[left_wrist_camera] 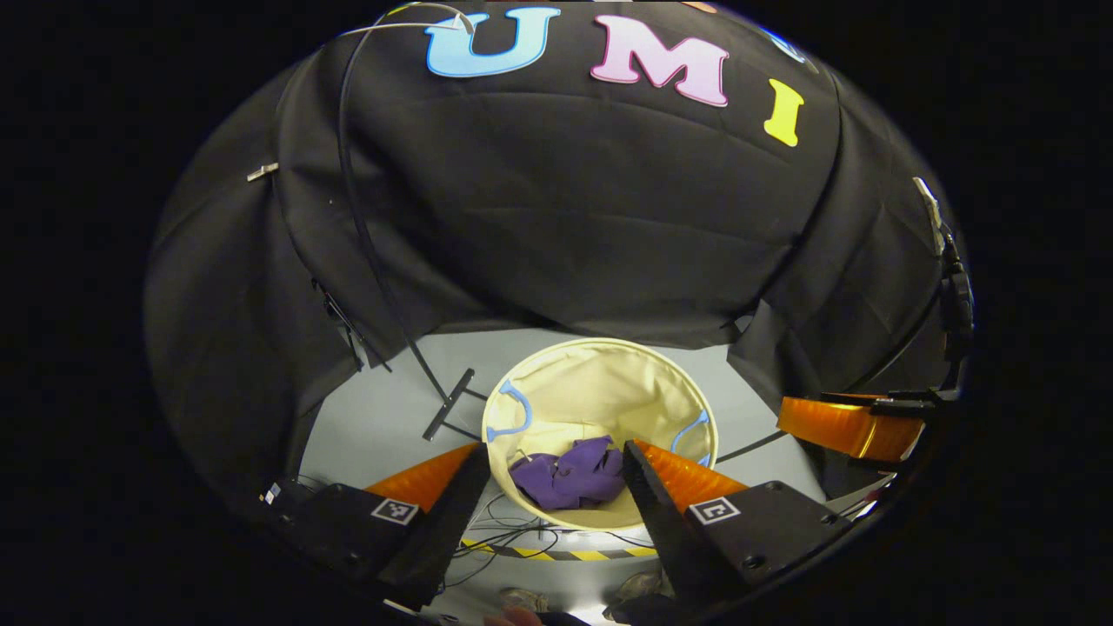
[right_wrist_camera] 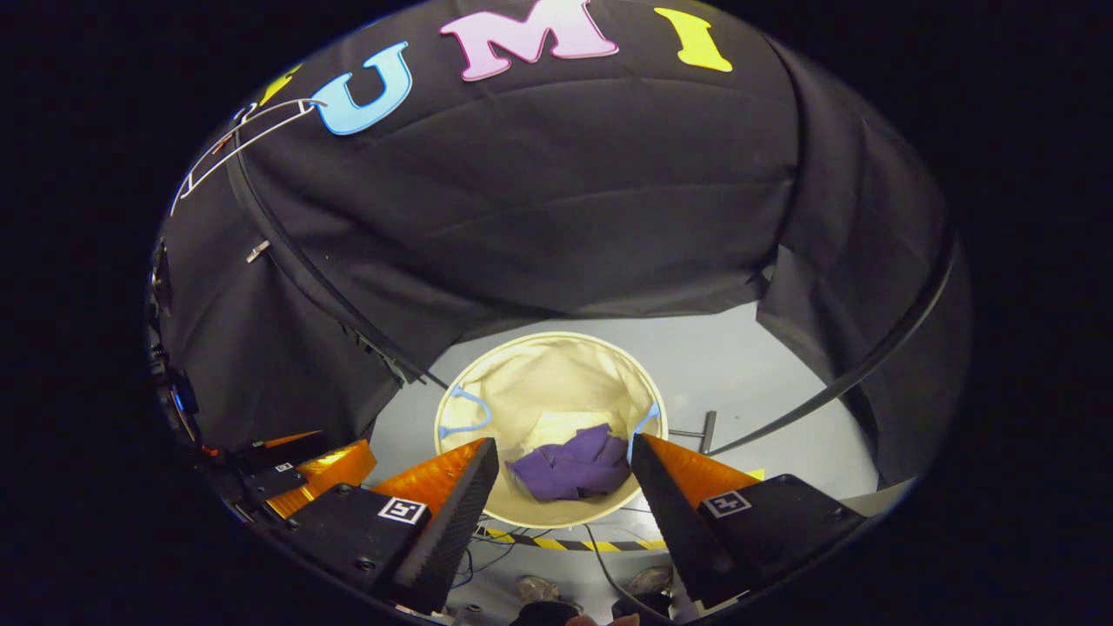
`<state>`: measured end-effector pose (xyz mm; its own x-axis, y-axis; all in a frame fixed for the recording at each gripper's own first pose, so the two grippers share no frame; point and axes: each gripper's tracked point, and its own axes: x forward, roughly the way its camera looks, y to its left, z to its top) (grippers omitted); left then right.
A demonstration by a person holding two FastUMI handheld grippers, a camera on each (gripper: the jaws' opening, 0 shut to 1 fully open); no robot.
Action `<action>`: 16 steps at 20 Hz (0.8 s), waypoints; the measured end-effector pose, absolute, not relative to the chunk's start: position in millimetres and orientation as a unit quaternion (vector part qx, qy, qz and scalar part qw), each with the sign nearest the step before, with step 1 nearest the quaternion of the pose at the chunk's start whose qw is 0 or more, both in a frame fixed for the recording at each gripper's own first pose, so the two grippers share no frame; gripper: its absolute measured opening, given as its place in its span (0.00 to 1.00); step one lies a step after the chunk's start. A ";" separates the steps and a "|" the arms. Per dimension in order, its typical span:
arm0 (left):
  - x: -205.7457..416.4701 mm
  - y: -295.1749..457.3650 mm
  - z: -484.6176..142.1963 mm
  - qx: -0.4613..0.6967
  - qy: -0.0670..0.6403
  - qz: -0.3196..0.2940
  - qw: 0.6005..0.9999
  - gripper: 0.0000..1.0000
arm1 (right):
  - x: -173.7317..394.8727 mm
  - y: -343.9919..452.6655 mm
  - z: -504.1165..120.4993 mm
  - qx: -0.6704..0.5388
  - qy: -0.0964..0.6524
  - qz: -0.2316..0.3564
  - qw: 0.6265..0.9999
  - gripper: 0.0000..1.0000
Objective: Grasp the clothes on the hanger with both hands and then place them into the laundry hamper below.
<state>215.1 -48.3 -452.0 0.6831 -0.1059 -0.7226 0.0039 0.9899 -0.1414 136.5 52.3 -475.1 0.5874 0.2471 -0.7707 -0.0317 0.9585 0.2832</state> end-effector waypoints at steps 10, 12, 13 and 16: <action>188.7 -38.1 -309.1 -0.069 0.300 -0.036 0.951 0.96 | 144.1 44.1 -328.6 0.086 0.325 0.082 0.938 0.99; 184.3 -37.2 -281.6 -0.071 0.278 -0.037 0.957 0.96 | 146.9 41.5 -301.9 0.077 0.298 0.084 0.948 0.98; 179.8 -36.1 -269.1 -0.070 0.267 -0.037 0.960 0.96 | 146.2 40.5 -287.6 0.078 0.286 0.085 0.951 0.99; 169.8 -33.2 -232.5 -0.057 0.237 -0.045 0.969 0.96 | 146.6 38.5 -251.3 0.078 0.252 0.085 0.961 0.99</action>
<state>169.8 -33.2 -232.5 0.8838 -0.1151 -0.4534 0.0610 0.9893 -0.1321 146.6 38.5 -251.3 0.8587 0.2036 -0.4704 -0.1248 0.9731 0.1934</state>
